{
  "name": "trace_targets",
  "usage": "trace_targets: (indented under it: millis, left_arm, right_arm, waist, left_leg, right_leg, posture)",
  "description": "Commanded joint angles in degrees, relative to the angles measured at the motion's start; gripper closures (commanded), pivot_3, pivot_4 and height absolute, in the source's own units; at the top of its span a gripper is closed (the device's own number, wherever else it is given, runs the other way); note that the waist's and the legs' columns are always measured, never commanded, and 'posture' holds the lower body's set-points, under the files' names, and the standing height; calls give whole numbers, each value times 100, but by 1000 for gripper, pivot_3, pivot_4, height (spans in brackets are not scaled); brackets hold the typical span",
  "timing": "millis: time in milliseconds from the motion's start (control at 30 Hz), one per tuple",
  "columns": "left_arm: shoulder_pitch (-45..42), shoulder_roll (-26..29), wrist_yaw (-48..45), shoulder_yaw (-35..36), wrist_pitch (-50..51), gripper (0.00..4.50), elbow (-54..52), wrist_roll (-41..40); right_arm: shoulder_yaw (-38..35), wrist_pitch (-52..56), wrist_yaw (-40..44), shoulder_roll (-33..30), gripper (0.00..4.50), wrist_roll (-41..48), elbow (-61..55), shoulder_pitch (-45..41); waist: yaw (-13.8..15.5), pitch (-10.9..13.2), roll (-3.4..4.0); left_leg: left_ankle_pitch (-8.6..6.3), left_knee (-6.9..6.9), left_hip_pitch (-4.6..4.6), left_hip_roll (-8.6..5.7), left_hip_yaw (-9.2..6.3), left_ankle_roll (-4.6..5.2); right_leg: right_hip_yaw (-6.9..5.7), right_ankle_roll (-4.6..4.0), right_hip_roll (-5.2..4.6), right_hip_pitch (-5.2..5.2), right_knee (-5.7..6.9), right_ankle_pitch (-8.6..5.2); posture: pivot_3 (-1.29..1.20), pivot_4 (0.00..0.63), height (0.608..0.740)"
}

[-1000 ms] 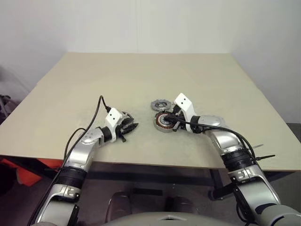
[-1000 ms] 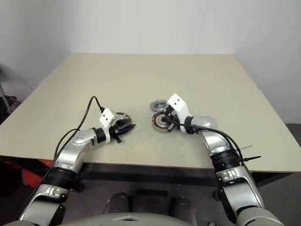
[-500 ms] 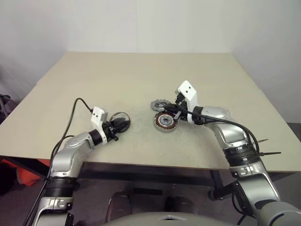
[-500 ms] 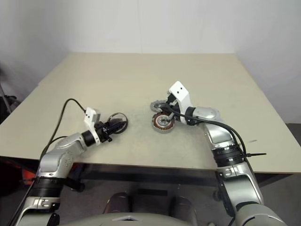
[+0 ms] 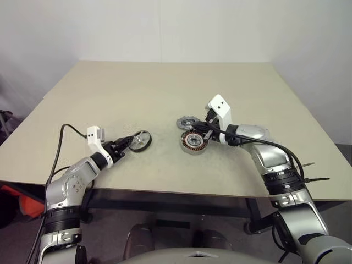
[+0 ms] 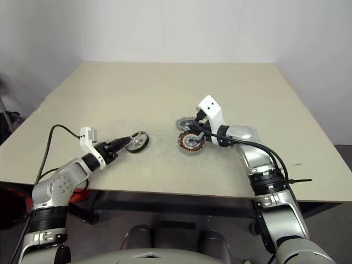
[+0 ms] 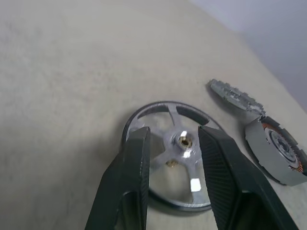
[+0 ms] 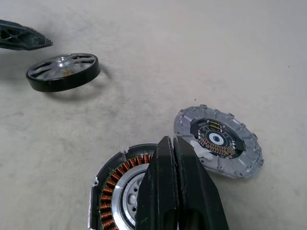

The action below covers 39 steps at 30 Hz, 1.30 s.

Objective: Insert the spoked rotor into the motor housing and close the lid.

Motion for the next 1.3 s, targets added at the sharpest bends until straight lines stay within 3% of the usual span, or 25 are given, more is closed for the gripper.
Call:
trace_targets:
  millis: [33, 600, 1000, 1300]
  left_arm:
    - [-66, -6, -3, -42, 180, 2816, 62, -99]
    - [-394, -739, 134, -75, 630, 2816, 231, -435]
    - [-46, -581, 138, 869, 1060, 2816, -583, -1975]
    - [52, -535, 599, 603, 857, 2816, -80, -1450]
  right_arm:
    - [-64, -23, -15, -47, 4476, 41, -224, -72]
    - [-85, -45, -60, -58, 4476, 24, -177, -133]
    - [-28, -105, -46, -13, 4476, -17, -61, -154]
    - [-16, -116, -12, -24, 4476, -18, -22, -215]
  waist:
    - [0, 0, 0]
    - [30, -4, -2]
    - [4, -3, -2]
    - [6, -4, -4]
  left_leg:
    - [0, 0, 0, 0, 0, 0]
    - [0, 3, 11, -5, -1, 1]
    - [-2, -3, -3, 0, 0, 3]
    - [0, 1, 2, 0, 0, 1]
  right_leg:
    - [0, 0, 0, 0, 0, 0]
    - [0, 2, -3, 26, -12, -1]
    - [-3, 1, 1, 12, -11, 0]
    - [-3, 3, 2, 15, -11, -1]
  posture:
    - [0, 0, 740]
    - [0, 0, 740]
    - [0, 0, 740]
    - [0, 0, 740]
